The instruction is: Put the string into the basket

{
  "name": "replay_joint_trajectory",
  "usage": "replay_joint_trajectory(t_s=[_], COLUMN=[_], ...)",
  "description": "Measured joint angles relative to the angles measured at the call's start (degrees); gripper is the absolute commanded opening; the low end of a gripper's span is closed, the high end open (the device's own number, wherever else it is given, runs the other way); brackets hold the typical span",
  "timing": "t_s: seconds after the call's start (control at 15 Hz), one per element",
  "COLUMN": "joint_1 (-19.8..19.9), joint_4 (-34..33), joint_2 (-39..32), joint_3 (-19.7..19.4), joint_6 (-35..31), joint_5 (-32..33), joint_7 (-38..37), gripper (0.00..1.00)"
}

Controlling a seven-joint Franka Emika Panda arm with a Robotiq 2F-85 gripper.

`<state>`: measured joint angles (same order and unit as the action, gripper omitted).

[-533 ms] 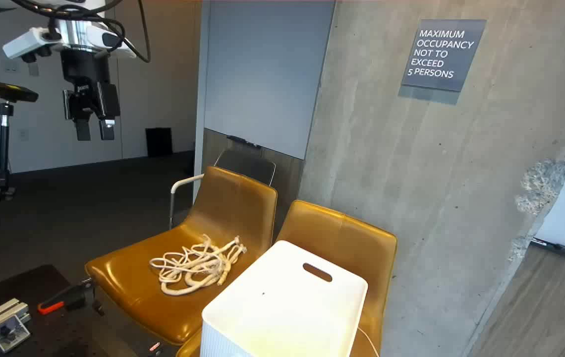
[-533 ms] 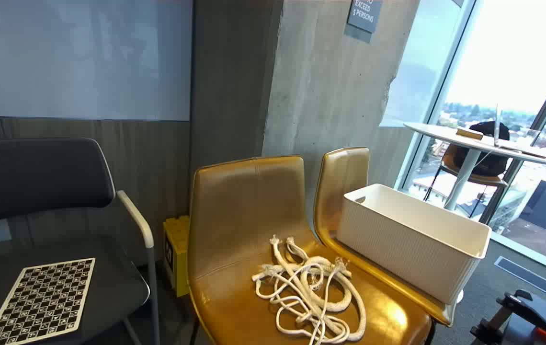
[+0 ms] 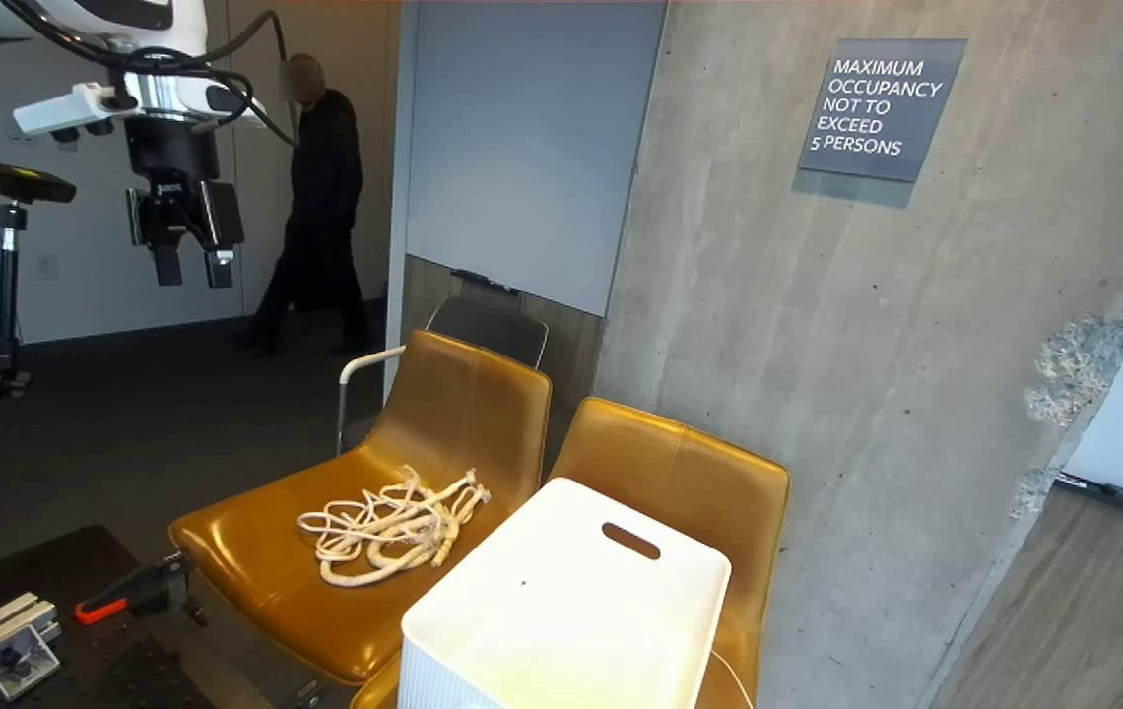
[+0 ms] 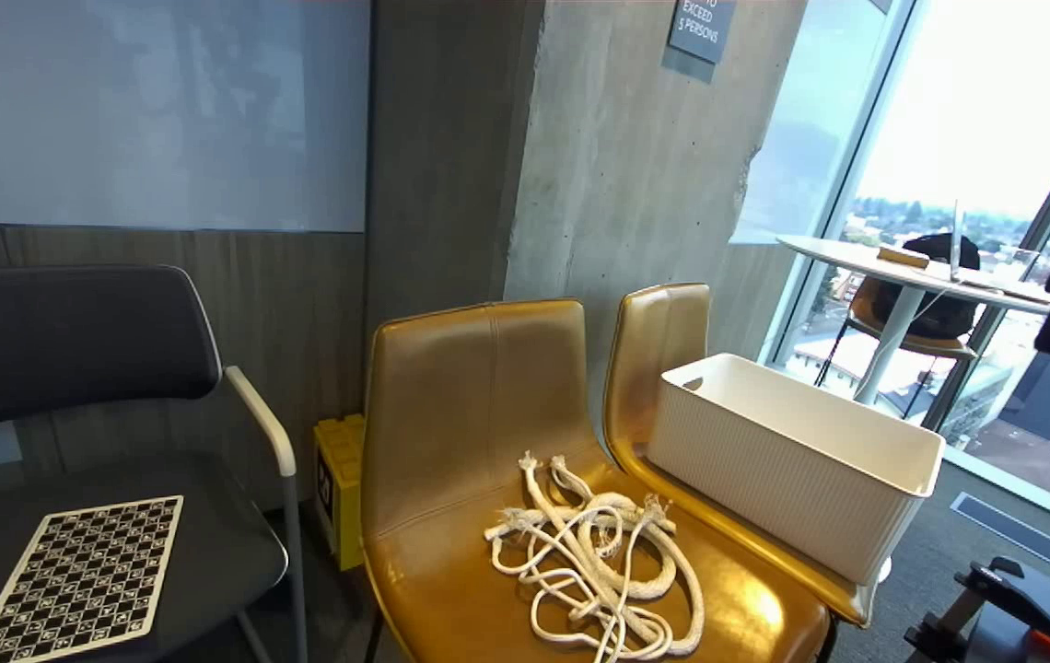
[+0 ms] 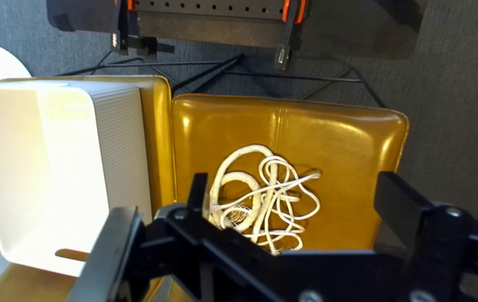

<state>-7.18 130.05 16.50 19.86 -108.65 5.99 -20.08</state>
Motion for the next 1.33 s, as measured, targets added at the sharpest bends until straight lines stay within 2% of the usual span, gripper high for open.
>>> replay_joint_trajectory(t_s=[0.27, 0.6, 1.0, 1.33], joint_1=[-0.4, -0.5, -2.3, -2.8], joint_4=[-2.3, -10.5, -25.4, -36.0], joint_2=[-7.5, -23.0, -42.8, -55.5], joint_3=[-0.3, -3.5, -10.9, -15.3], joint_6=[-9.0, -17.5, -19.4, -19.4], joint_5=[0.8, 5.8, 9.1, 9.1], joint_7=[1.0, 2.9, 5.9, 9.1], gripper=[1.0, 1.0, 1.0, 1.0])
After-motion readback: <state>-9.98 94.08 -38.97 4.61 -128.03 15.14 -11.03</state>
